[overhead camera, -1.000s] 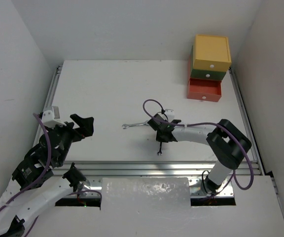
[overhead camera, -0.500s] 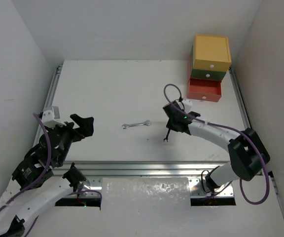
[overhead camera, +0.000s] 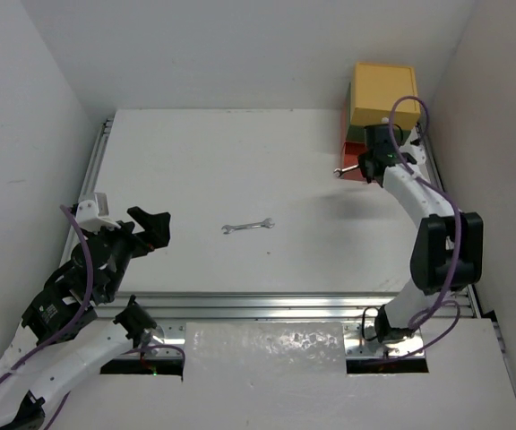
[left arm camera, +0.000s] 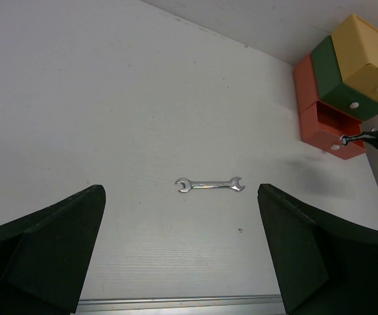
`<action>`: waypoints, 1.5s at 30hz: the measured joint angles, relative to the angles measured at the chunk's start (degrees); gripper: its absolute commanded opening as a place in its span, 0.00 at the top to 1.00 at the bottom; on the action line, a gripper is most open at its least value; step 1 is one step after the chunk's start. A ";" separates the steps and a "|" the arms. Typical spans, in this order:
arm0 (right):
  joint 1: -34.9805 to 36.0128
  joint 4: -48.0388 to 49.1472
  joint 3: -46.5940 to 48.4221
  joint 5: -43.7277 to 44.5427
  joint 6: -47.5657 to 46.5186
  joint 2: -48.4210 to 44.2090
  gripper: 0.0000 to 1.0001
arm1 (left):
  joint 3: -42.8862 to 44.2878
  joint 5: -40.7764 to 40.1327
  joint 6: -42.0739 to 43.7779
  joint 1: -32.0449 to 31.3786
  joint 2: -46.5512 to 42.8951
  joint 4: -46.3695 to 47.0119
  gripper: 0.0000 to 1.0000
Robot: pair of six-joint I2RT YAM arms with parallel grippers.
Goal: Sort the tools into containers
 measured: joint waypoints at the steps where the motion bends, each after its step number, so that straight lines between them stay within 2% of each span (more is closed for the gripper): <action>1: -1.36 0.57 0.76 0.07 1.25 1.49 1.00 | 0.00 0.00 0.02 0.00 -0.02 0.00 0.00; 7: -6.32 2.45 7.23 -0.02 6.01 10.78 1.00 | 0.00 -0.02 0.00 0.00 -0.09 0.00 0.00; 13: -8.90 4.37 13.11 -0.39 6.62 17.00 0.98 | 0.00 -0.20 0.00 0.00 -0.98 0.02 0.00; 14: -9.16 4.63 14.27 -0.42 6.62 17.86 0.92 | 0.00 -0.20 0.00 0.00 -0.98 0.00 0.00; 15: -9.51 5.05 15.19 -0.44 6.64 18.58 0.70 | 0.00 -0.20 0.00 0.00 -0.98 -0.02 0.00; 16: -9.75 5.46 15.63 -0.44 7.04 18.97 0.58 | 0.00 -0.20 0.00 0.00 -0.98 -0.02 0.00; 18: -10.05 6.12 15.69 -0.52 6.47 19.10 0.41 | 0.00 -0.20 0.00 0.00 -0.98 -0.02 0.00; 20: -10.32 7.17 15.72 -1.16 5.40 19.10 0.37 | 0.00 -0.20 0.00 0.00 -0.98 0.00 0.00; 21: -10.36 7.56 15.80 -1.46 4.79 19.10 0.30 | 0.00 -0.20 0.00 0.00 -0.98 -0.02 0.00; 26: -10.16 10.75 16.13 -6.69 -0.24 19.10 0.29 | 0.00 -0.20 0.00 0.00 -0.98 0.00 0.00; 29: -8.28 13.20 17.38 -13.55 -9.18 19.10 0.28 | 0.00 -0.22 0.00 0.00 -0.98 -0.02 0.00; 30: -6.99 14.23 18.16 -15.91 -13.07 19.12 0.25 | 0.00 -0.24 -0.02 0.00 -0.98 -0.02 0.00; 32: -2.67 17.00 20.11 -22.45 -23.06 19.12 0.03 | 0.00 -0.50 -0.24 0.00 -0.98 -0.09 0.00; 33: -0.11 17.49 21.31 -25.53 -28.76 19.30 0.01 | 0.00 -0.70 -0.28 0.00 -0.98 -0.20 0.00; 36: 10.47 13.29 31.26 -35.82 -51.12 23.08 0.01 | 0.00 -1.20 -0.48 0.00 -0.98 -0.46 0.00; 40: 24.90 2.03 45.16 -39.58 -79.28 31.76 0.06 | 0.00 -1.77 -0.90 0.00 -1.03 -0.55 0.00; 43: 32.20 -7.28 44.48 -41.27 -93.07 34.73 0.08 | 0.00 -2.19 -1.33 0.00 -1.09 -0.87 0.00; 45: 33.99 -12.44 42.03 -42.21 -98.75 35.56 0.08 | 0.00 -2.34 -1.53 0.00 -1.27 -0.92 0.00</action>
